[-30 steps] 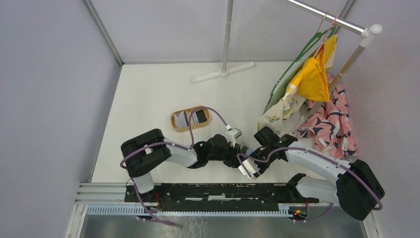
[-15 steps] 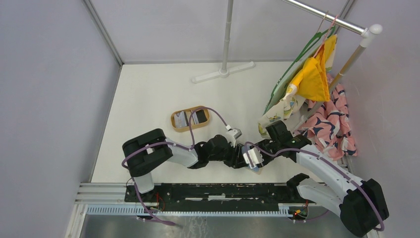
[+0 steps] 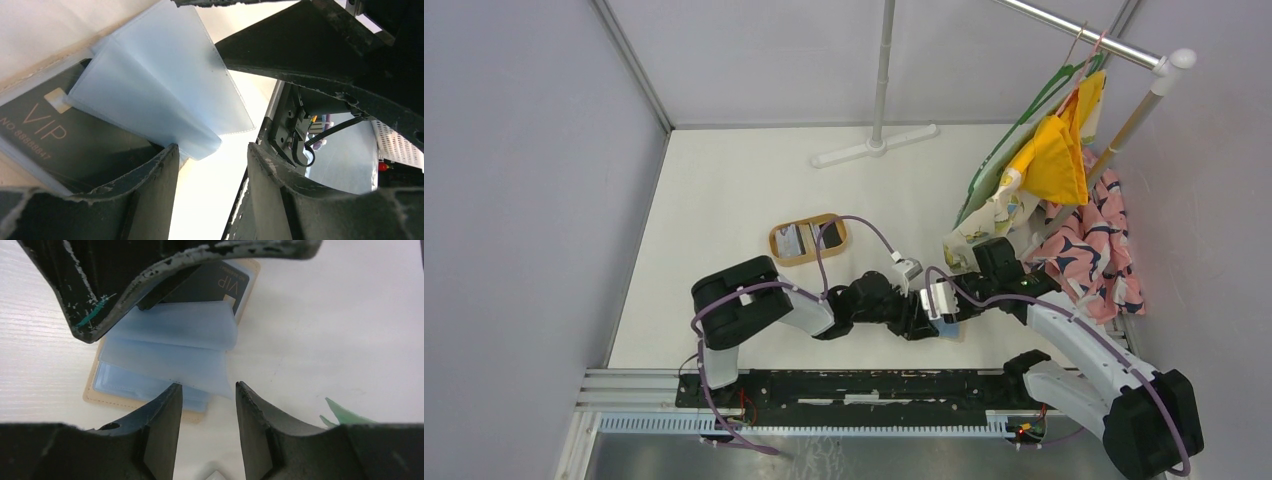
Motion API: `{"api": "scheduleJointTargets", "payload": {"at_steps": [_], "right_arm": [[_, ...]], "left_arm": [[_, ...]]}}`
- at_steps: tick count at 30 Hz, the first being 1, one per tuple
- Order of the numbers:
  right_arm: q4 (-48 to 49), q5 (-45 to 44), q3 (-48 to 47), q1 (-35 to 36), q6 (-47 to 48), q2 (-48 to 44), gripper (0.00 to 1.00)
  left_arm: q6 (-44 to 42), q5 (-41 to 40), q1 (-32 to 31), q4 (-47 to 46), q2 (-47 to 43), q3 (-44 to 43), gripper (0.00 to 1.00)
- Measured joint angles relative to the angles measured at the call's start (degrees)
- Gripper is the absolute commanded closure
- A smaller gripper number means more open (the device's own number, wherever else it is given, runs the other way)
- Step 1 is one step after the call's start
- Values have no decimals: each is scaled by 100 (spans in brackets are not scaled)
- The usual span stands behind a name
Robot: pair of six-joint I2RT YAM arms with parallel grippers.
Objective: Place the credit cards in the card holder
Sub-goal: Open the card holder at the center of the board.
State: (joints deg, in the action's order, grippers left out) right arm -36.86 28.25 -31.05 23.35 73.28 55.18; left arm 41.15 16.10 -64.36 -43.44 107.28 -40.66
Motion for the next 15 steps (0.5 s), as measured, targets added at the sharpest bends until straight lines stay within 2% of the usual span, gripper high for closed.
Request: {"api": "scheduleJointTargets", "payload": {"at_steps": [15], "right_arm": [[-13,197,-42,-352,-203,-149,51]], "left_arm": [[22,85,-2,-1075,236,2,34]]}}
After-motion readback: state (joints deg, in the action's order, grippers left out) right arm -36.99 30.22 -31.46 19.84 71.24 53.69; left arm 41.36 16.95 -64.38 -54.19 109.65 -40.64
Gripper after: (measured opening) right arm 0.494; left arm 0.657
